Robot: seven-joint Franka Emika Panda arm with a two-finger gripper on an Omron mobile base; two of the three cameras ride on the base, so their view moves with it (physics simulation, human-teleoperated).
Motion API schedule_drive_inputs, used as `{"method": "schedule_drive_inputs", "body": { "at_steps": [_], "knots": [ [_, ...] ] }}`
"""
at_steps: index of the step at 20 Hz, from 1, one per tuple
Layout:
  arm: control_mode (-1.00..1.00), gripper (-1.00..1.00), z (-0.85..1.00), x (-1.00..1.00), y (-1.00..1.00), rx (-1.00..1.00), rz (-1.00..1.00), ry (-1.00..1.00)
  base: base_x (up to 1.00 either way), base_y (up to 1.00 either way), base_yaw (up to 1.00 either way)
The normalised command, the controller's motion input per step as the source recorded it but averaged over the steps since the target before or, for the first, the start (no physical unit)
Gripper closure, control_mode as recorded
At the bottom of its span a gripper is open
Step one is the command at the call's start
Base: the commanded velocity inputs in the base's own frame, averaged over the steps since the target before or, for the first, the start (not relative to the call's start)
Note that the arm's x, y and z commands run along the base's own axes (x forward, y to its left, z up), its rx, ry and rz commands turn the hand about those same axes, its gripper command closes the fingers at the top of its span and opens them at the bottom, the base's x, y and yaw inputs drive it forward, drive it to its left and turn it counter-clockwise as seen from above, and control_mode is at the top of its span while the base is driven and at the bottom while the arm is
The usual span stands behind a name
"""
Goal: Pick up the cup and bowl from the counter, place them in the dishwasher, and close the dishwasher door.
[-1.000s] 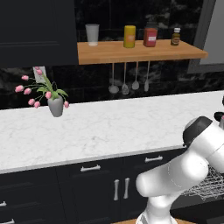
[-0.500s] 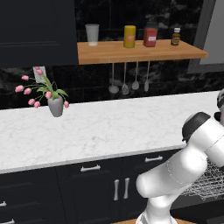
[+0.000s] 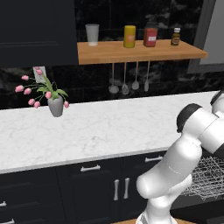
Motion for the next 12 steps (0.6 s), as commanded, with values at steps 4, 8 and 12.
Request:
{"method": "schedule_drive_inputs", "body": {
  "at_steps": [4, 8, 12],
  "knots": [
    [-1.0, -1.0, -0.02, 0.13, -0.28, 0.0, -0.09, 0.0, 0.0, 0.0, 0.0],
    [-1.0, -1.0, -0.05, 0.12, -0.26, 0.0, -0.08, 0.0, 0.0, 0.0, 0.0],
    [-1.0, -1.0, -0.08, 0.11, -0.19, 0.0, -0.06, 0.0, 0.0, 0.0, 0.0]
  ]
}}
